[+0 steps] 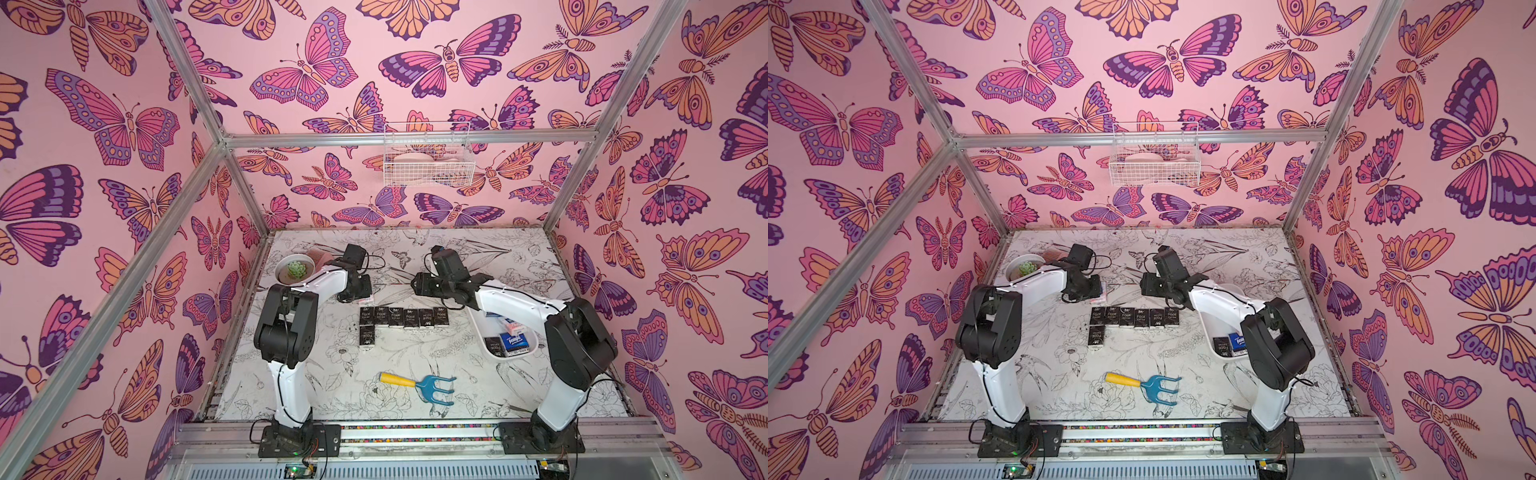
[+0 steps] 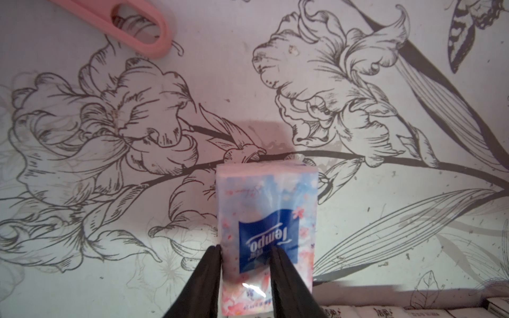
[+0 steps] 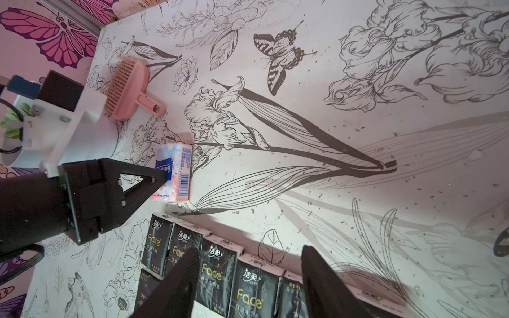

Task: Take the pocket tissues out of the storage box
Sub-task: Move the pocket tissues to the center of the board.

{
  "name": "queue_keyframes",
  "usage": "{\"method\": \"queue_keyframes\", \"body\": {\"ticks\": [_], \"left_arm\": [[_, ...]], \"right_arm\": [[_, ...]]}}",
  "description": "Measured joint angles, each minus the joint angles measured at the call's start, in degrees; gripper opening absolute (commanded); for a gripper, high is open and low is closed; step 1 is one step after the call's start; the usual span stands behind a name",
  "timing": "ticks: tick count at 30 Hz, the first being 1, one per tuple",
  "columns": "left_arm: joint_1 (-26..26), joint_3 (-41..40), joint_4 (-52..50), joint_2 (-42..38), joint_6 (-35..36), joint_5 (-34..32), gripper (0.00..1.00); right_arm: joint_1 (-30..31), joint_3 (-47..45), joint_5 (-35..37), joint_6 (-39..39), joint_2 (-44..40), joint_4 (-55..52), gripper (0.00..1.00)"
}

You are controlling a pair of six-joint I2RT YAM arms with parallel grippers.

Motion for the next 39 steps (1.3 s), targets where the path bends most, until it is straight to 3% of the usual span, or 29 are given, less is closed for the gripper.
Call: {"method": "queue_keyframes", "body": {"ticks": [32,39], "left_arm": [[-0.8,-0.8,-0.9,-0.8,3.4,2.4,0.35],[-0.9,-0.9,-2.1,-1.9,3.7,1.7,0.43]], "right_arm": [[0.0,0.0,-0.4,0.1,0.5,-0.4,0.63],[0.0,0.0,-0.4,0.2,0.5,-0.8,0.63]]}}
